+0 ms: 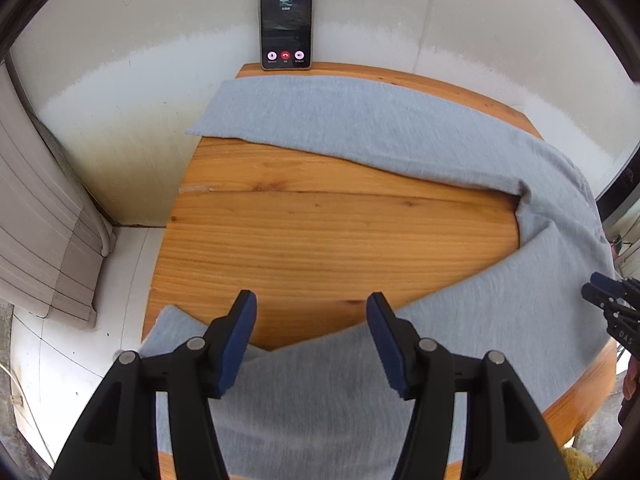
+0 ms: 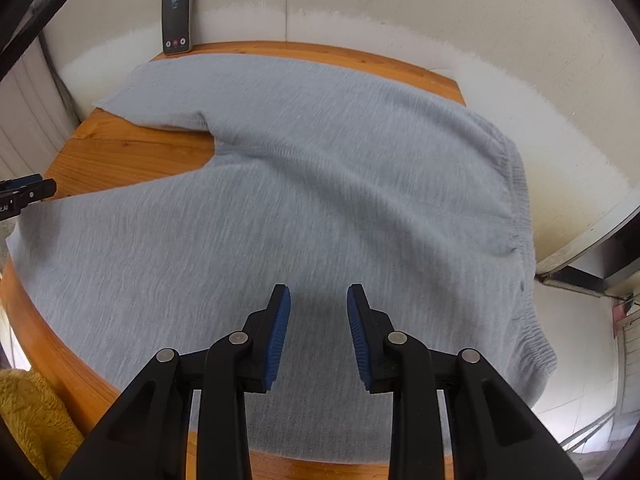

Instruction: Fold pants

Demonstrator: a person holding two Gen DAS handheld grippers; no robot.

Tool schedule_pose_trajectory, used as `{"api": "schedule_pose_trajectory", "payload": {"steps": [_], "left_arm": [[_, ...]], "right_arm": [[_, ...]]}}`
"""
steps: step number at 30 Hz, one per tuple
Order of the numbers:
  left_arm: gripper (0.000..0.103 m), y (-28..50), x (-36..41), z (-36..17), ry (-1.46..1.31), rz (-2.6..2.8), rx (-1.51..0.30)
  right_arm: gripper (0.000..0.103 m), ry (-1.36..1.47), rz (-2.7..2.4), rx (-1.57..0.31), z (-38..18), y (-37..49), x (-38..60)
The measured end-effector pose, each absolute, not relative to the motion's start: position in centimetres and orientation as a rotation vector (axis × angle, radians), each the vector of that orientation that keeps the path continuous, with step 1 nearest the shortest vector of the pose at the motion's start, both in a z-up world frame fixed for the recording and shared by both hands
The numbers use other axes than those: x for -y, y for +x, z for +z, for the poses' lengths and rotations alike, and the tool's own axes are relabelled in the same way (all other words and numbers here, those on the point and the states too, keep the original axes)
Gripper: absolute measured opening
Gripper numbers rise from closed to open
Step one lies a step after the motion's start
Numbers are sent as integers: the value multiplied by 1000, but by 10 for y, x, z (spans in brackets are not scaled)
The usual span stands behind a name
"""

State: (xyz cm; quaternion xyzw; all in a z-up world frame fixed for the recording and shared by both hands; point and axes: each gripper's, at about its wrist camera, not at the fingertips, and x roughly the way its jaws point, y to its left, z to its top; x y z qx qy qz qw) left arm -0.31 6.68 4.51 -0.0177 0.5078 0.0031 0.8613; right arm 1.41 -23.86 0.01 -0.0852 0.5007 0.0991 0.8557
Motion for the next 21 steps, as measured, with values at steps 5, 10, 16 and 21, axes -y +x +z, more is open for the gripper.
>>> {"api": "schedule_pose_trajectory", "payload": {"steps": [5, 10, 16, 21], "left_arm": [[63, -25, -53, 47, -29, -45, -1075], [67, -44, -27, 53, 21, -134, -1073], [71, -60, 16, 54, 85, -290, -1072], [71, -67, 54, 46, 173, -368, -1094]], "right_arm": [[31, -170, 239, -1063, -2, -5, 239], [31, -172, 208, -1045, 8, -33, 253], [34, -160, 122, -1027, 17, -73, 279], [39, -192, 79, -1037, 14, -96, 290]]}}
